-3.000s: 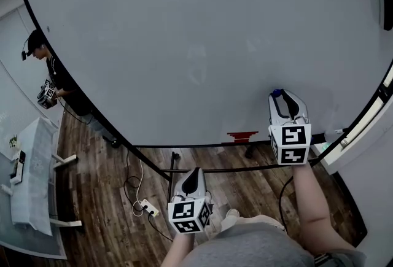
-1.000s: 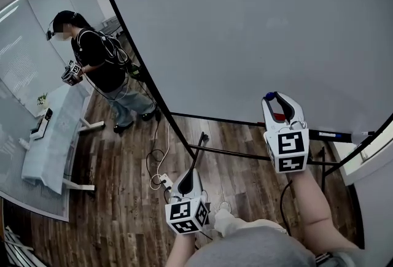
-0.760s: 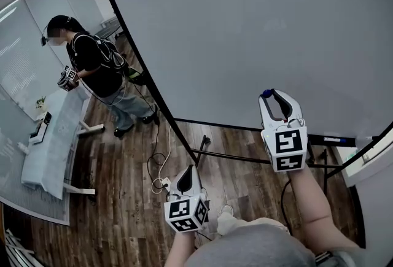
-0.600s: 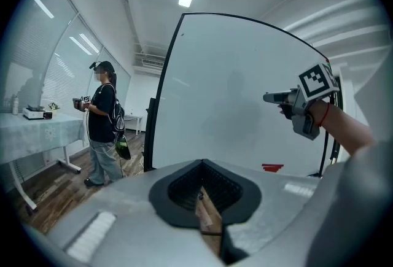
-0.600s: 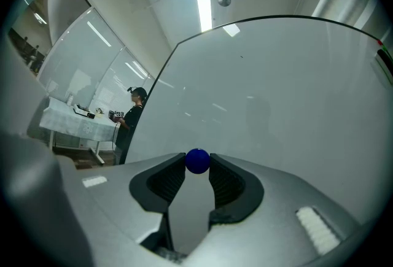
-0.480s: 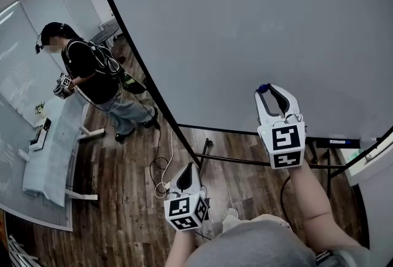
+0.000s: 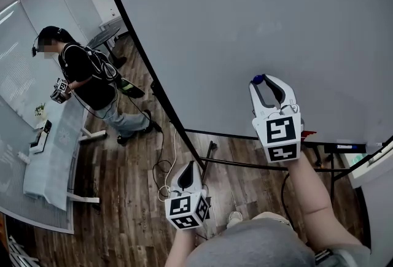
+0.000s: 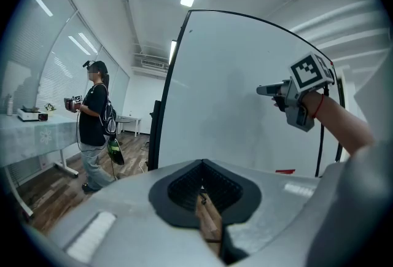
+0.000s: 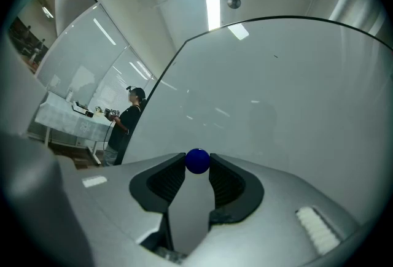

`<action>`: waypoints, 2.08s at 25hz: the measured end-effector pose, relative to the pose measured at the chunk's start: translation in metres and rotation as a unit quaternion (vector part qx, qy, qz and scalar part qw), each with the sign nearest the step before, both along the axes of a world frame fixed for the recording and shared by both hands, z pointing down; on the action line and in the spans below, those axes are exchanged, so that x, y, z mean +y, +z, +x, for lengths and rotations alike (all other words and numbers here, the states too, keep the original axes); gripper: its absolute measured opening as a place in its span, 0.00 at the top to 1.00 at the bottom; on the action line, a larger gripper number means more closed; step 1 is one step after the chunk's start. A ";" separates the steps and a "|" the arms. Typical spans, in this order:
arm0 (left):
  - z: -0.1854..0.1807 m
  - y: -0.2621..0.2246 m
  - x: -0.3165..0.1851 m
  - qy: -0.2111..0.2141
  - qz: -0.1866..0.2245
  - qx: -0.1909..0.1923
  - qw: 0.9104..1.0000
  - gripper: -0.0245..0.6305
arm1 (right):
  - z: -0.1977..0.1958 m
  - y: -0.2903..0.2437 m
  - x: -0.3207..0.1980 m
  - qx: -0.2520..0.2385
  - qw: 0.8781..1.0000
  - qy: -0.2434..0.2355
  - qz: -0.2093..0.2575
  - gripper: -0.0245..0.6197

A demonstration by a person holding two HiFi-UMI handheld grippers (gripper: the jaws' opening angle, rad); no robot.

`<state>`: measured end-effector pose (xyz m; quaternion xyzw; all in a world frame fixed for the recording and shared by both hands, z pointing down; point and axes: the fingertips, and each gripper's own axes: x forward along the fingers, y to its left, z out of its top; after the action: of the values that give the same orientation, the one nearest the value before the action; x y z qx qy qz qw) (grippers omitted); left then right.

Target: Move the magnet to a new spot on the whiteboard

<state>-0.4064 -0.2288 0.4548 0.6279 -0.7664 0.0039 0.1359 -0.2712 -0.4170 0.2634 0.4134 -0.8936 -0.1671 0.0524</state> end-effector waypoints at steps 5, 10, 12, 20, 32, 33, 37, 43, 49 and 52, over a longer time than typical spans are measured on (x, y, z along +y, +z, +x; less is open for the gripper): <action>-0.013 0.001 -0.004 0.006 0.001 0.002 1.000 0.96 | -0.021 -0.008 -0.006 0.007 1.000 0.012 0.010 0.77; -0.014 0.002 -0.011 0.020 0.002 0.004 1.000 0.96 | -0.026 -0.010 -0.017 0.013 0.999 0.036 0.011 0.77; -0.014 0.003 -0.012 0.026 0.002 0.003 1.000 0.96 | -0.026 -0.010 -0.020 0.017 0.999 0.047 0.010 0.77; -0.020 0.009 -0.016 0.039 0.001 0.006 0.999 0.96 | -0.030 -0.009 -0.027 0.038 0.996 0.080 0.016 0.77; -0.024 0.012 -0.014 0.038 0.002 0.008 0.999 0.96 | -0.029 -0.002 -0.035 0.064 0.990 0.122 0.027 0.77; -0.026 0.012 -0.013 0.036 0.002 0.009 0.999 0.96 | -0.030 -0.002 -0.035 0.064 0.990 0.123 0.029 0.77; -0.025 0.011 -0.011 0.035 0.004 0.011 0.999 0.96 | -0.032 -0.003 -0.033 0.064 0.989 0.125 0.035 0.76; -0.022 0.010 -0.008 0.030 0.006 0.012 0.999 0.96 | -0.032 -0.002 -0.032 0.063 0.990 0.122 0.041 0.76; -0.017 0.010 -0.001 0.023 0.005 0.011 1.000 0.96 | -0.028 0.005 -0.024 0.054 0.992 0.106 0.033 0.75; -0.011 0.008 0.004 0.023 0.005 0.009 1.000 0.96 | -0.021 0.012 -0.015 0.045 0.994 0.097 0.023 0.75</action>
<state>-0.4176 -0.2249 0.4630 0.6462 -0.7503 -0.0022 0.1394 -0.2919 -0.4322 0.2756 0.4915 -0.8416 -0.2007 0.0992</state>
